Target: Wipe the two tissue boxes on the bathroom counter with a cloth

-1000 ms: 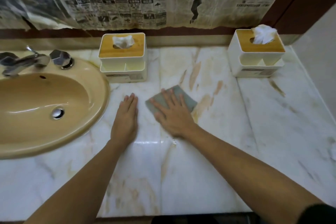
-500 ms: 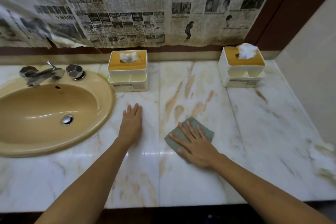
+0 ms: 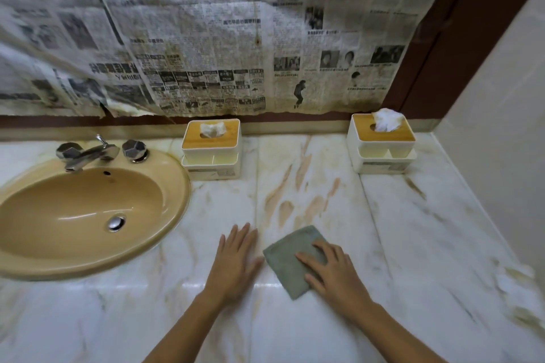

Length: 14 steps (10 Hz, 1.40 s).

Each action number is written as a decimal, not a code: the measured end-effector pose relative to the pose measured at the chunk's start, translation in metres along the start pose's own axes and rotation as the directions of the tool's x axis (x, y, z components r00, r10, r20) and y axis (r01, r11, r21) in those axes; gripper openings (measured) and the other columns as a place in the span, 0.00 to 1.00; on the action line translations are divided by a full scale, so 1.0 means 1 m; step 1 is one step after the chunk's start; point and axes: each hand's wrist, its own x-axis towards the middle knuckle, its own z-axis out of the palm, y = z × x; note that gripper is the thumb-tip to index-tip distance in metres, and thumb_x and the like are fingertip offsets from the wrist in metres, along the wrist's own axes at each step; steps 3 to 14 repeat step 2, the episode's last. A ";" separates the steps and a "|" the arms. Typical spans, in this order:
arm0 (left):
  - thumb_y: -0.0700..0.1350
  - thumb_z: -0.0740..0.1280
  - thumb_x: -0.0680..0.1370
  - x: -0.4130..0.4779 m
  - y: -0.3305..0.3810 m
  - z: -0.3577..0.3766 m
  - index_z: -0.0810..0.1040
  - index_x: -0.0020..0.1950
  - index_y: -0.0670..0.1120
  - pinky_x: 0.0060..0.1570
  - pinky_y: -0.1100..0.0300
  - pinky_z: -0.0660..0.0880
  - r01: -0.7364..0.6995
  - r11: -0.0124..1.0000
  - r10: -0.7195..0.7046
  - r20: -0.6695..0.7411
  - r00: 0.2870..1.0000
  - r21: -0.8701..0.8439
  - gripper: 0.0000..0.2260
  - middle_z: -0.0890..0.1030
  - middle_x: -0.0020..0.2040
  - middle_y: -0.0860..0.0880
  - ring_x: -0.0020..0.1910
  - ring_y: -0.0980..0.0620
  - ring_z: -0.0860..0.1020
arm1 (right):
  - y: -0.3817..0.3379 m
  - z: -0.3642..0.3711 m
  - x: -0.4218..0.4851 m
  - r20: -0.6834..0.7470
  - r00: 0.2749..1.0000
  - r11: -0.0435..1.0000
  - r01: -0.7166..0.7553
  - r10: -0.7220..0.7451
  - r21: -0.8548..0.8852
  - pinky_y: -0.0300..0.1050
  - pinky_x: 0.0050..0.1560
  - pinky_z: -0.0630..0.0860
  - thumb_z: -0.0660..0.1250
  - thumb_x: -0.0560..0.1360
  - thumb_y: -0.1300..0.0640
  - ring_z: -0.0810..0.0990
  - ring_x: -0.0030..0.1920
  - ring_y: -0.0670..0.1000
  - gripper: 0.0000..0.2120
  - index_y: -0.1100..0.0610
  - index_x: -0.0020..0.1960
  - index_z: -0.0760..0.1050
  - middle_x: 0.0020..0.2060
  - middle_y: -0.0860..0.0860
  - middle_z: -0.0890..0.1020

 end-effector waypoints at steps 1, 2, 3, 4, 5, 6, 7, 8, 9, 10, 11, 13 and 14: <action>0.71 0.38 0.73 -0.011 -0.006 0.006 0.44 0.80 0.55 0.73 0.60 0.31 0.020 1.000 -0.020 0.024 1.000 0.015 0.38 0.38 0.78 0.58 0.77 0.55 0.35 | 0.004 -0.001 -0.005 -0.019 0.999 0.995 -0.039 0.041 0.096 0.44 0.65 0.67 0.50 0.76 0.37 0.65 0.69 0.48 0.25 0.38 0.70 0.70 0.72 0.45 0.65; 0.67 0.44 0.77 -0.028 -0.020 0.016 0.50 0.80 0.56 0.72 0.62 0.31 -0.014 1.000 0.014 -0.029 0.999 0.008 0.33 0.41 0.79 0.58 0.77 0.58 0.33 | 0.016 -0.002 -0.024 -0.221 0.974 0.968 0.012 0.045 0.250 0.41 0.51 0.77 0.59 0.75 0.45 0.75 0.57 0.46 0.16 0.37 0.62 0.73 0.63 0.42 0.73; 0.67 0.44 0.77 -0.028 -0.020 0.016 0.50 0.80 0.56 0.72 0.62 0.31 -0.014 1.000 0.014 -0.029 0.999 0.008 0.33 0.41 0.79 0.58 0.77 0.58 0.33 | 0.016 -0.002 -0.024 -0.221 0.974 0.968 0.012 0.045 0.250 0.41 0.51 0.77 0.59 0.75 0.45 0.75 0.57 0.46 0.16 0.37 0.62 0.73 0.63 0.42 0.73; 0.67 0.44 0.77 -0.028 -0.020 0.016 0.50 0.80 0.56 0.72 0.62 0.31 -0.014 1.000 0.014 -0.029 0.999 0.008 0.33 0.41 0.79 0.58 0.77 0.58 0.33 | 0.016 -0.002 -0.024 -0.221 0.974 0.968 0.012 0.045 0.250 0.41 0.51 0.77 0.59 0.75 0.45 0.75 0.57 0.46 0.16 0.37 0.62 0.73 0.63 0.42 0.73; 0.67 0.44 0.77 -0.028 -0.020 0.016 0.50 0.80 0.56 0.72 0.62 0.31 -0.014 1.000 0.014 -0.029 0.999 0.008 0.33 0.41 0.79 0.58 0.77 0.58 0.33 | 0.016 -0.002 -0.024 -0.221 0.974 0.968 0.012 0.045 0.250 0.41 0.51 0.77 0.59 0.75 0.45 0.75 0.57 0.46 0.16 0.37 0.62 0.73 0.63 0.42 0.73; 0.67 0.44 0.77 -0.028 -0.020 0.016 0.50 0.80 0.56 0.72 0.62 0.31 -0.014 1.000 0.014 -0.029 0.999 0.008 0.33 0.41 0.79 0.58 0.77 0.58 0.33 | 0.016 -0.002 -0.024 -0.221 0.974 0.968 0.012 0.045 0.250 0.41 0.51 0.77 0.59 0.75 0.45 0.75 0.57 0.46 0.16 0.37 0.62 0.73 0.63 0.42 0.73; 0.67 0.44 0.77 -0.028 -0.020 0.016 0.50 0.80 0.56 0.72 0.62 0.31 -0.014 1.000 0.014 -0.029 0.999 0.008 0.33 0.41 0.79 0.58 0.77 0.58 0.33 | 0.016 -0.002 -0.024 -0.221 0.974 0.968 0.012 0.045 0.250 0.41 0.51 0.77 0.59 0.75 0.45 0.75 0.57 0.46 0.16 0.37 0.62 0.73 0.63 0.42 0.73; 0.67 0.44 0.77 -0.028 -0.020 0.016 0.50 0.80 0.56 0.72 0.62 0.31 -0.014 1.000 0.014 -0.029 0.999 0.008 0.33 0.41 0.79 0.58 0.77 0.58 0.33 | 0.016 -0.002 -0.024 -0.221 0.974 0.968 0.012 0.045 0.250 0.41 0.51 0.77 0.59 0.75 0.45 0.75 0.57 0.46 0.16 0.37 0.62 0.73 0.63 0.42 0.73; 0.67 0.44 0.77 -0.028 -0.020 0.016 0.50 0.80 0.56 0.72 0.62 0.31 -0.014 1.000 0.014 -0.029 0.999 0.008 0.33 0.41 0.79 0.58 0.77 0.58 0.33 | 0.016 -0.002 -0.024 -0.221 0.974 0.968 0.012 0.045 0.250 0.41 0.51 0.77 0.59 0.75 0.45 0.75 0.57 0.46 0.16 0.37 0.62 0.73 0.63 0.42 0.73; 0.67 0.44 0.77 -0.028 -0.020 0.016 0.50 0.80 0.56 0.72 0.62 0.31 -0.014 1.000 0.014 -0.029 0.999 0.008 0.33 0.41 0.79 0.58 0.77 0.58 0.33 | 0.016 -0.002 -0.024 -0.221 0.974 0.968 0.012 0.045 0.250 0.41 0.51 0.77 0.59 0.75 0.45 0.75 0.57 0.46 0.16 0.37 0.62 0.73 0.63 0.42 0.73; 0.67 0.44 0.77 -0.028 -0.020 0.016 0.50 0.80 0.56 0.72 0.62 0.31 -0.014 1.000 0.014 -0.029 0.999 0.008 0.33 0.41 0.79 0.58 0.77 0.58 0.33 | 0.016 -0.002 -0.024 -0.221 0.974 0.968 0.012 0.045 0.250 0.41 0.51 0.77 0.59 0.75 0.45 0.75 0.57 0.46 0.16 0.37 0.62 0.73 0.63 0.42 0.73; 0.67 0.44 0.77 -0.028 -0.020 0.016 0.50 0.80 0.56 0.72 0.62 0.31 -0.014 1.000 0.014 -0.029 0.999 0.008 0.33 0.41 0.79 0.58 0.77 0.58 0.33 | 0.016 -0.002 -0.024 -0.221 0.974 0.968 0.012 0.045 0.250 0.41 0.51 0.77 0.59 0.75 0.45 0.75 0.57 0.46 0.16 0.37 0.62 0.73 0.63 0.42 0.73; 0.67 0.44 0.77 -0.028 -0.020 0.016 0.50 0.80 0.56 0.72 0.62 0.31 -0.014 1.000 0.014 -0.029 0.999 0.008 0.33 0.41 0.79 0.58 0.77 0.58 0.33 | 0.016 -0.002 -0.024 -0.221 0.974 0.968 0.012 0.045 0.250 0.41 0.51 0.77 0.59 0.75 0.45 0.75 0.57 0.46 0.16 0.37 0.62 0.73 0.63 0.42 0.73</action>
